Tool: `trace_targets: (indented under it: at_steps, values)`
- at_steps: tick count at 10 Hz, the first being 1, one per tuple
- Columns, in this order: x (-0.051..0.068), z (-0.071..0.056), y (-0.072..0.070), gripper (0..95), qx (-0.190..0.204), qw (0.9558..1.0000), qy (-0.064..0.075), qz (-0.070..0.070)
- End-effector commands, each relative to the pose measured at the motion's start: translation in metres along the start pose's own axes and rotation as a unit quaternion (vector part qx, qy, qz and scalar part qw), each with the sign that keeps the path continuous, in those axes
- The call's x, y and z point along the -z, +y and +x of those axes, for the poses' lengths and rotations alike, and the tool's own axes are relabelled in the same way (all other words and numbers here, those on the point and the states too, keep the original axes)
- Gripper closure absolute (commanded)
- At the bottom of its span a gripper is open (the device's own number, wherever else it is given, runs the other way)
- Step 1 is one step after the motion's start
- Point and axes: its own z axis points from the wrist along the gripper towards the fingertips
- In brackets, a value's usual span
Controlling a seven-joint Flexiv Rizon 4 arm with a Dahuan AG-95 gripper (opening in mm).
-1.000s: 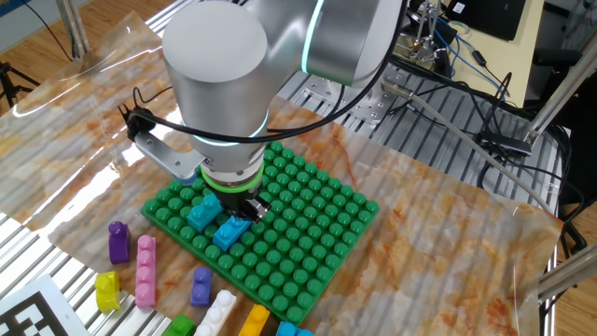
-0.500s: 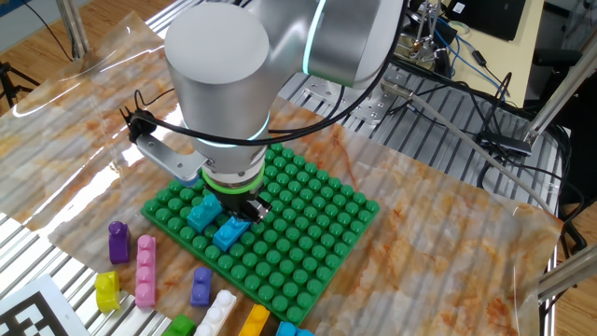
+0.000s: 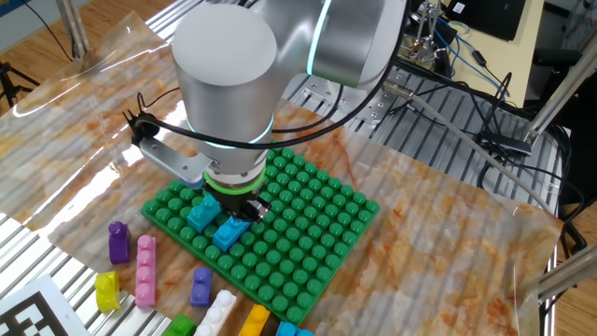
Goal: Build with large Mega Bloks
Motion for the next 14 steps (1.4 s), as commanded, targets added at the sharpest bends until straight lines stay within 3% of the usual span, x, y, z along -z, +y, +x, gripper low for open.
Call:
trace_targets:
  at_steps: [1, 5, 9, 14]
  values:
    - [-0.015, -0.002, -0.003, 95.0, -0.001, 1.0, -0.002, -0.001]
    - [-0.02, -0.001, -0.004, 95.0, -0.022, 0.9997, 0.005, -0.005]
    - [0.008, 0.003, -0.002, 95.0, -0.026, 0.9994, 0.019, -0.013]
    - [0.01, 0.003, -0.001, 95.0, -0.026, 0.9994, 0.017, -0.019]
